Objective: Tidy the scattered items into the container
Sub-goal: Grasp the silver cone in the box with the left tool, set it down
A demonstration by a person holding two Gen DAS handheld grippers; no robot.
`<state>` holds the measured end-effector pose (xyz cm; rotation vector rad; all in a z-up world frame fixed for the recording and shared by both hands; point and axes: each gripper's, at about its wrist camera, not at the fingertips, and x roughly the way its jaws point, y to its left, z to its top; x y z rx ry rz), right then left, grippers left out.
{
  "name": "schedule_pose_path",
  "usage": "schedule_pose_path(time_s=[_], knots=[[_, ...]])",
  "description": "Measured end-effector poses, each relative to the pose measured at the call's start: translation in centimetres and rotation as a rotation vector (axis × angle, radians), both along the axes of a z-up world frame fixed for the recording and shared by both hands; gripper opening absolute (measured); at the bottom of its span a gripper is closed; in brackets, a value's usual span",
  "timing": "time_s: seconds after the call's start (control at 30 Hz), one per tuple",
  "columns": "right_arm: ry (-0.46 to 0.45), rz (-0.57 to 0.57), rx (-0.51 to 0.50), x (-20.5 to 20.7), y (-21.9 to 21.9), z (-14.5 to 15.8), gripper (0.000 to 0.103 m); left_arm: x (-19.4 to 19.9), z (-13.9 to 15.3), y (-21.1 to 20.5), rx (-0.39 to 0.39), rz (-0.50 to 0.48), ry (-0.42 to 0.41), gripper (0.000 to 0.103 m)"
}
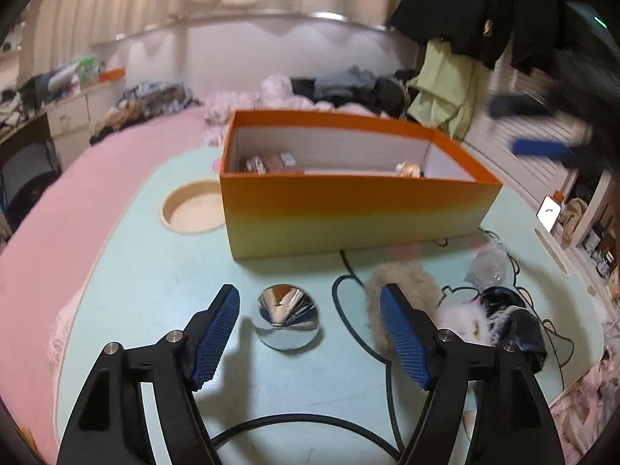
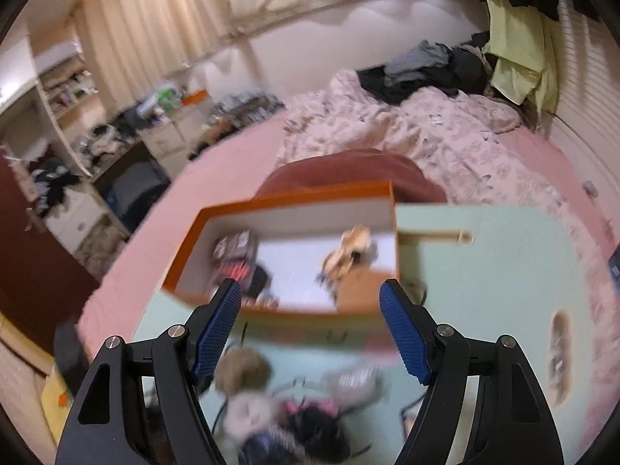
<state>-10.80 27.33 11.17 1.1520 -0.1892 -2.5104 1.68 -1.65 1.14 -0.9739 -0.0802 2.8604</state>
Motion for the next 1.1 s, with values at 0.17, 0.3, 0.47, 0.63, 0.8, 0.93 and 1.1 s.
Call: schedule_pose_path(time_s=[0.17, 0.3, 0.47, 0.63, 0.8, 0.93, 1.1], knots=[[-0.243, 0.057, 0.083, -6.4, -3.7, -2.0, 0.074, 0.2, -0.4, 1.3, -0.062, 0.006, 0.010, 0.077], [-0.359, -0.008, 0.163, -9.4, -4.9, -4.9, 0.074, 0.4, -0.5, 1.2, -0.051, 0.001, 0.010, 0.077], [-0.448, -0.055, 0.286, -11.6, -5.7, -6.7, 0.054, 0.7, -0.5, 0.4, -0.001, 0.005, 0.030, 0.077], [-0.437, -0.003, 0.511, -12.1, -7.8, -7.9, 0.054, 0.8, -0.4, 0.5, 0.023, 0.004, 0.036, 0.077], [-0.440, 0.055, 0.549, -11.3, -8.2, -8.3, 0.038, 0.8, -0.5, 0.6, 0.025, 0.007, 0.032, 0.077], [-0.487, 0.114, 0.374, -11.3, -6.8, -7.9, 0.034, 0.7, -0.5, 0.5, 0.032, 0.012, 0.028, 0.077], [-0.290, 0.110, 0.184, -8.6, -4.2, -3.0, 0.034, 0.7, -0.2, 0.1, 0.052, 0.016, 0.035, 0.077]])
